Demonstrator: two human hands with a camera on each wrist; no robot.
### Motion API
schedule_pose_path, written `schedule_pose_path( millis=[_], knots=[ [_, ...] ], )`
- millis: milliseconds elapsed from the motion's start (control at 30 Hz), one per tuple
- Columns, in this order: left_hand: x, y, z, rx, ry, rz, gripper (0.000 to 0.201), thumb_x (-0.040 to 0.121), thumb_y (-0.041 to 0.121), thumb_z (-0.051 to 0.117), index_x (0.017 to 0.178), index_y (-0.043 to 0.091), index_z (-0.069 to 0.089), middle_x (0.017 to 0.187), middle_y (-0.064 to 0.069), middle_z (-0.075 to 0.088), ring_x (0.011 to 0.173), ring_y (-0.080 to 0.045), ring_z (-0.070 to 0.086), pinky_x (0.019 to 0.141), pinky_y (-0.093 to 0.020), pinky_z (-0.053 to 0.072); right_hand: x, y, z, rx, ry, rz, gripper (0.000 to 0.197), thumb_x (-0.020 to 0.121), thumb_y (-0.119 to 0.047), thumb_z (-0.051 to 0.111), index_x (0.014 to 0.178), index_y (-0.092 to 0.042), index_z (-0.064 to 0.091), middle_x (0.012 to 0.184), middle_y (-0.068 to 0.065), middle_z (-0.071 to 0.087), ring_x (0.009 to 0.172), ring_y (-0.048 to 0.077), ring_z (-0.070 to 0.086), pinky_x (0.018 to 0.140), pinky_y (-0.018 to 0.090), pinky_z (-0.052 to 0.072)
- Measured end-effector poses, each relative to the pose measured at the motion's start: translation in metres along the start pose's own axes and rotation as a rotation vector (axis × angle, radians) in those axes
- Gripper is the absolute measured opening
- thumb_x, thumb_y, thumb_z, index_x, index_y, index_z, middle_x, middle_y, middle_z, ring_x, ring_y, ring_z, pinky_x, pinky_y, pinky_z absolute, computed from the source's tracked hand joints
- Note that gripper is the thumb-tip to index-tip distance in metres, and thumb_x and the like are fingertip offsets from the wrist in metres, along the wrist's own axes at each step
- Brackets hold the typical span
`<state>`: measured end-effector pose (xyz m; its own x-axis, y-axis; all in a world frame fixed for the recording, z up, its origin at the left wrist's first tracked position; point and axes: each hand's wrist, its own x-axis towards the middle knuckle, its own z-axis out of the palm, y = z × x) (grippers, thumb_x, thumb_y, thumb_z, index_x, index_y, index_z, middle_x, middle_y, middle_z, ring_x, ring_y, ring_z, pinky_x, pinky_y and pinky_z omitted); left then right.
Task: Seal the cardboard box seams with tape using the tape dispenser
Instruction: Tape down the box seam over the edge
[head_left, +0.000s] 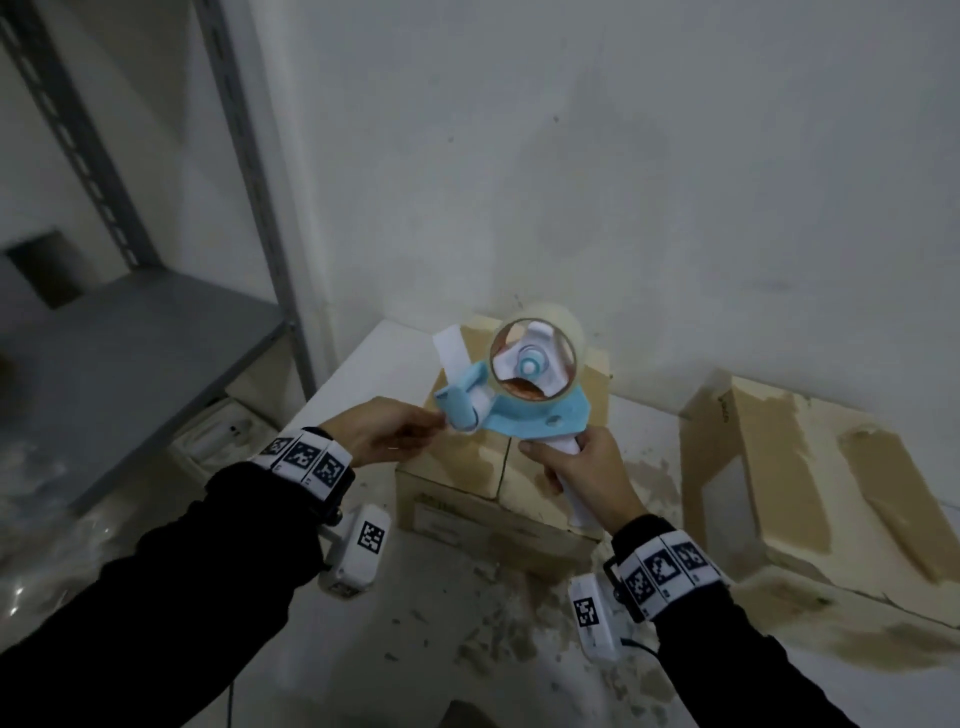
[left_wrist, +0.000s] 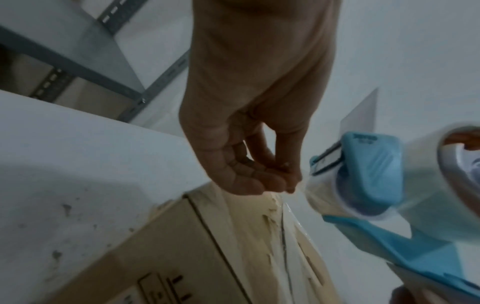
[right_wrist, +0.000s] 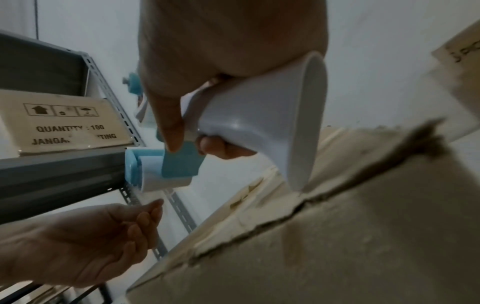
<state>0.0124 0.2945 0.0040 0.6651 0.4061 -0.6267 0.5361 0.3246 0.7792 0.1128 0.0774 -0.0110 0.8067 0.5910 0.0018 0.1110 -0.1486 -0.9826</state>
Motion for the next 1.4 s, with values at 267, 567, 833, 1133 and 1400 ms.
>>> schedule_pose_path(
  millis=[267,567,833,1133,1400],
  knots=[
    [-0.020,-0.016,0.005,0.098,0.261,0.134,0.010,0.076,0.001,0.071,0.070,-0.001,0.065,0.052,-0.008,0.057,0.046,-0.014,0.051,0.049,-0.021,0.046,-0.011,0.000,-0.014,-0.151,-0.117,-0.009,0.021,0.081,-0.015,0.076,0.069,-0.008,0.060,0.046,0.004,0.054,0.036,0.015,0.045,0.041,0.024,0.040],
    [-0.027,-0.035,0.000,0.185,0.409,0.217,0.009,0.070,0.004,0.077,0.068,-0.003,0.070,0.045,-0.004,0.063,0.054,-0.018,0.058,0.065,-0.027,0.051,-0.026,0.011,-0.013,-0.158,-0.141,-0.026,0.015,0.079,-0.017,0.077,0.075,-0.016,0.062,0.046,-0.005,0.057,0.038,0.009,0.048,0.044,0.024,0.040],
    [-0.029,-0.055,-0.003,0.465,0.619,0.347,0.018,0.076,0.022,0.074,0.077,0.004,0.076,0.075,-0.012,0.073,0.071,-0.025,0.067,0.072,-0.031,0.053,-0.016,0.013,0.008,-0.214,-0.160,-0.050,0.014,0.077,-0.025,0.078,0.074,-0.026,0.064,0.049,-0.012,0.060,0.046,0.003,0.052,0.054,0.028,0.042],
    [-0.017,-0.069,-0.003,0.424,0.613,0.338,0.030,0.074,0.031,0.077,0.075,0.001,0.074,0.075,-0.010,0.071,0.073,-0.023,0.065,0.073,-0.031,0.050,-0.012,0.012,0.012,-0.240,-0.147,-0.002,0.027,0.078,-0.025,0.078,0.074,-0.002,0.065,0.053,0.009,0.059,0.042,0.018,0.049,0.042,0.022,0.039],
    [-0.016,-0.070,-0.009,0.409,0.549,0.415,0.027,0.075,0.028,0.076,0.080,0.002,0.075,0.075,-0.012,0.071,0.069,-0.018,0.061,0.070,-0.029,0.049,-0.015,0.016,0.014,-0.212,-0.141,0.038,0.025,0.080,-0.022,0.076,0.072,-0.002,0.063,0.053,0.011,0.057,0.038,0.013,0.047,0.039,0.020,0.039]
  ],
)
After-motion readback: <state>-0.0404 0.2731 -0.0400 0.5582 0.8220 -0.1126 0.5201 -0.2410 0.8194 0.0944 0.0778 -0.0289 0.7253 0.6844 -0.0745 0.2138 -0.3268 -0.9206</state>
